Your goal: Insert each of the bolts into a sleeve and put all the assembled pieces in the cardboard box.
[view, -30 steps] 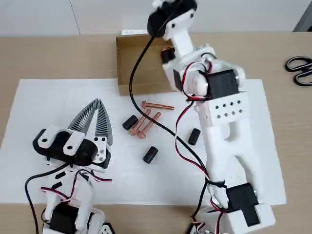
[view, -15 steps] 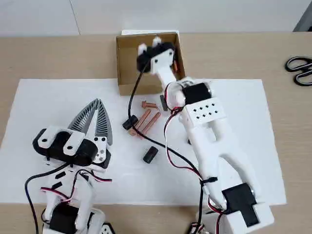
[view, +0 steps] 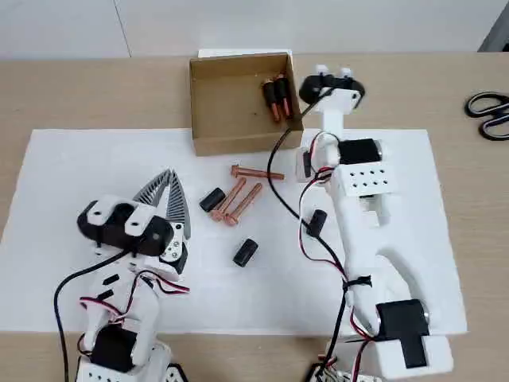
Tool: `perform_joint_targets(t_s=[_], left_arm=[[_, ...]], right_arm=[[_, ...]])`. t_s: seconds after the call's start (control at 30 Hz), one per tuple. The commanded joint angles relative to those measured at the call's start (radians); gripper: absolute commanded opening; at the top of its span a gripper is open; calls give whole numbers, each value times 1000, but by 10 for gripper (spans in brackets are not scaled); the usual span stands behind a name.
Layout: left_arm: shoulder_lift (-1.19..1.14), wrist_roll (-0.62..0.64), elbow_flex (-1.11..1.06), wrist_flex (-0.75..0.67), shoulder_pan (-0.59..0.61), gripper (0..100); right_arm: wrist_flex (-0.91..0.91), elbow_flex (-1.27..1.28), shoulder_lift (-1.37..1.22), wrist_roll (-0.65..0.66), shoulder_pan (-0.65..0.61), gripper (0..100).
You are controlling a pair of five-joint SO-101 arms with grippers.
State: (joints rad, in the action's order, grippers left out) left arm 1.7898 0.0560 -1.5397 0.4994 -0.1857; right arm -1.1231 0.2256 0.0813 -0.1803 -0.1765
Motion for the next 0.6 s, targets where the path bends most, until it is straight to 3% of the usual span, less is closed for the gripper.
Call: perform_joint_targets(t_s=[0.0, 0.1, 0.17, 0.3, 0.4, 0.57], left_arm=[[8, 5, 2, -18, -3, 6], [8, 18, 1, -18, -3, 6], [8, 94, 1, -17, 0, 6], [-2, 204, 4, 9, -3, 6], [-2, 244, 21, 135, -3, 7], [-2, 242, 93, 370, -3, 7]], right_arm=[[-28, -5, 41, -49, 15, 19], [-81, -5, 36, -97, 16, 20], [-110, -5, 36, -126, 18, 38], [-145, -5, 41, -132, 16, 184], [-173, -5, 42, -132, 13, 275], [-186, 26, 35, -213, 12, 284]])
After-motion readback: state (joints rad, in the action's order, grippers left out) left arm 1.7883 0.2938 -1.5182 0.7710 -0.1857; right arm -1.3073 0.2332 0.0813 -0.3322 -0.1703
